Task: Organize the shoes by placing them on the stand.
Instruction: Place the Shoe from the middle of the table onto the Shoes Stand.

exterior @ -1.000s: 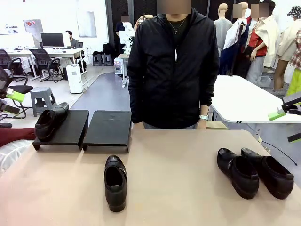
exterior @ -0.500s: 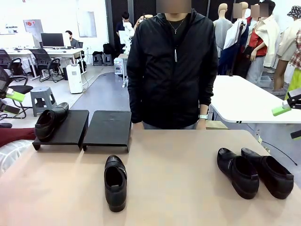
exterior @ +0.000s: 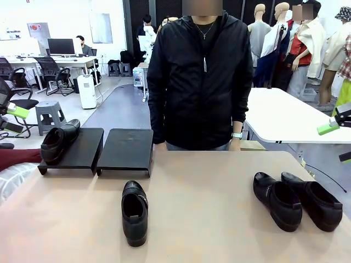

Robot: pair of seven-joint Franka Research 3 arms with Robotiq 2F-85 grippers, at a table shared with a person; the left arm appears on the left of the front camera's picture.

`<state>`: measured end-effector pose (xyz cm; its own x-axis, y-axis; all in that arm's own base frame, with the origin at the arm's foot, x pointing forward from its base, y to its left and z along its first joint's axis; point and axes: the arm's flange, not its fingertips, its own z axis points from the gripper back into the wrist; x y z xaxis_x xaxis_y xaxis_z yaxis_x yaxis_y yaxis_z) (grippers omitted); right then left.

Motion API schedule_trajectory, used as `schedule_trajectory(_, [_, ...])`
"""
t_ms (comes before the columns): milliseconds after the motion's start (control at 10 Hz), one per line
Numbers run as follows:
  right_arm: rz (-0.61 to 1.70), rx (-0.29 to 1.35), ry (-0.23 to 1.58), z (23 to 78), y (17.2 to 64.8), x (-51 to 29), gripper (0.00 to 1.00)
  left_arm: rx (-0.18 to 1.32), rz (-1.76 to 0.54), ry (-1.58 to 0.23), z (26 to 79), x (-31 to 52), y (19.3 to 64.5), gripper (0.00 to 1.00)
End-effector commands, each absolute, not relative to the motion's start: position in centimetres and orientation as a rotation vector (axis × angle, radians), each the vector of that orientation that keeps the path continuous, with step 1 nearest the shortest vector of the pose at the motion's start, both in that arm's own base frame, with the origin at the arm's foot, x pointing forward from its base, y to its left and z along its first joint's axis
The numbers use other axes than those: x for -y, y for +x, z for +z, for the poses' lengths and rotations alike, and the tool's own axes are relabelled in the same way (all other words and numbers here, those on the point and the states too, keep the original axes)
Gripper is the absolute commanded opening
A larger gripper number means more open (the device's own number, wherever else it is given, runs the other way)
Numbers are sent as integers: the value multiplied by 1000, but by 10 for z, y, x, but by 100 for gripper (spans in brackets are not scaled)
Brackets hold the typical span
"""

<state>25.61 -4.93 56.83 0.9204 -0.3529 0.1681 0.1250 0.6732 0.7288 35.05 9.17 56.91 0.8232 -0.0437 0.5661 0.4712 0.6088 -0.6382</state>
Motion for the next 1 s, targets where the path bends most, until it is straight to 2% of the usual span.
schedule_trajectory(0, [-268, 307, 806, 569, 256, 48, 100, 545, -329, -877, 569, -93, 350, 100])
schedule_trajectory(300, [-268, 307, 806, 569, 256, 48, 100, 539, -314, -874, 569, -92, 350, 100])
schedule_trajectory(400, [-268, 307, 806, 569, 256, 48, 100, 461, -354, -852, 567, -49, 351, 100])
schedule_trajectory(500, [-268, 307, 806, 569, 256, 48, 100, 418, -189, -673, 550, 4, 348, 100])
schedule_trajectory(600, [-268, 307, 806, 569, 256, 48, 100, 304, -169, -555, 531, 46, 341, 100])
schedule_trajectory(800, [-268, 307, 806, 569, 256, 48, 100, 204, -195, -403, 499, 117, 330, 100])
schedule_trajectory(900, [-268, 307, 806, 569, 256, 48, 100, 176, -204, -408, 489, 151, 333, 100])
